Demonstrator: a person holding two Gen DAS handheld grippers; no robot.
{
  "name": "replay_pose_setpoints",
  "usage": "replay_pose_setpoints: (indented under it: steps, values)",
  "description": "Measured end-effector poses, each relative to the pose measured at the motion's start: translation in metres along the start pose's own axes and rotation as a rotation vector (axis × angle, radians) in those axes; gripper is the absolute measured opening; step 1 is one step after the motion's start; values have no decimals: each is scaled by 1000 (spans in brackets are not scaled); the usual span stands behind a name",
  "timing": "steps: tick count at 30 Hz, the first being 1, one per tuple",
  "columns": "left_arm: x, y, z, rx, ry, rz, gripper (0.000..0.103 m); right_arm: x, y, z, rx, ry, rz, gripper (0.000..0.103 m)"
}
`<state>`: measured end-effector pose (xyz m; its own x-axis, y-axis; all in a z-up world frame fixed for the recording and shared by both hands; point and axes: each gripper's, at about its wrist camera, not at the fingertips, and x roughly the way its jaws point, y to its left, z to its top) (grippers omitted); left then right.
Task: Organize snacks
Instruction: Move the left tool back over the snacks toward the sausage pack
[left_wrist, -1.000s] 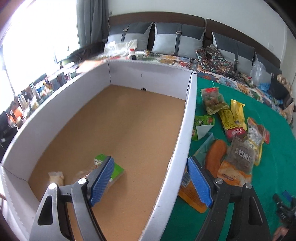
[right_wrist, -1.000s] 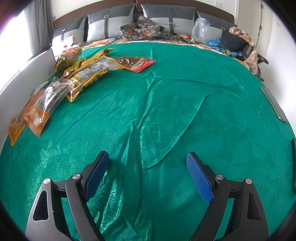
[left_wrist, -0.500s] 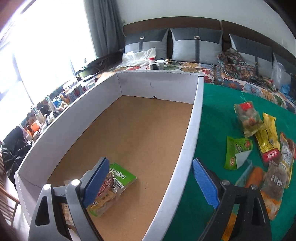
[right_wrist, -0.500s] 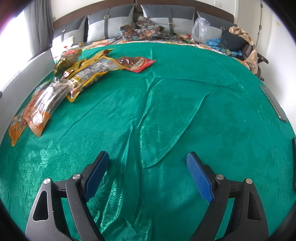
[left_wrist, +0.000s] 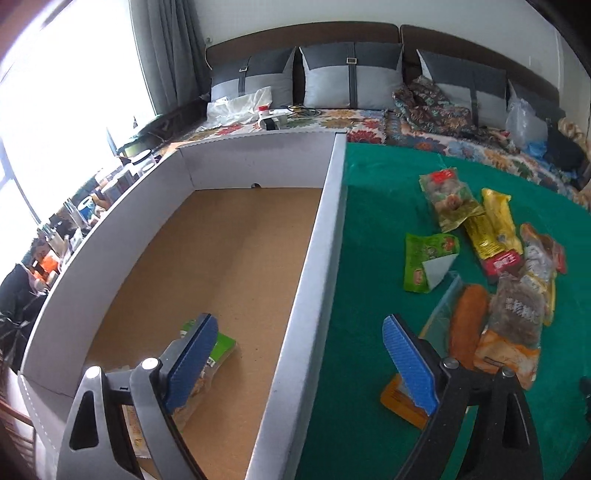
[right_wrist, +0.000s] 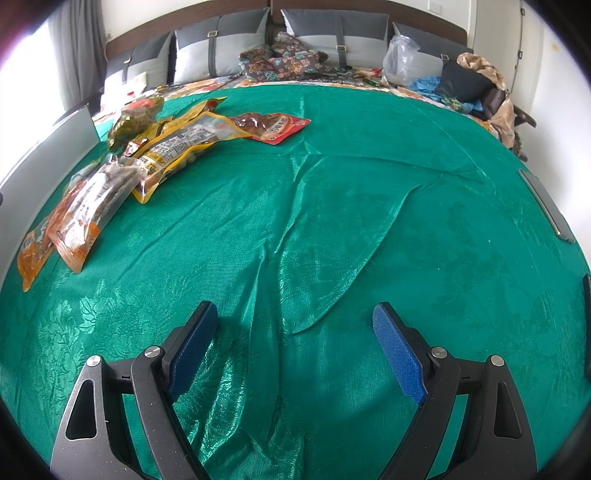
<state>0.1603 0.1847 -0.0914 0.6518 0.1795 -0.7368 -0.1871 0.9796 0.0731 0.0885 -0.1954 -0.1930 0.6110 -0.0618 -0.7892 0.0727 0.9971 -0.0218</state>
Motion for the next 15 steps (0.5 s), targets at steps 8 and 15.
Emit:
replay_pose_setpoints:
  steps: [8,15]
  values:
    - [-79,-80,-6,402,-240,-269,103,0,-1,0,0,0,0,88]
    - [14,-134,-9,473,124,-393,103,0,-1,-1,2,-1,1,88]
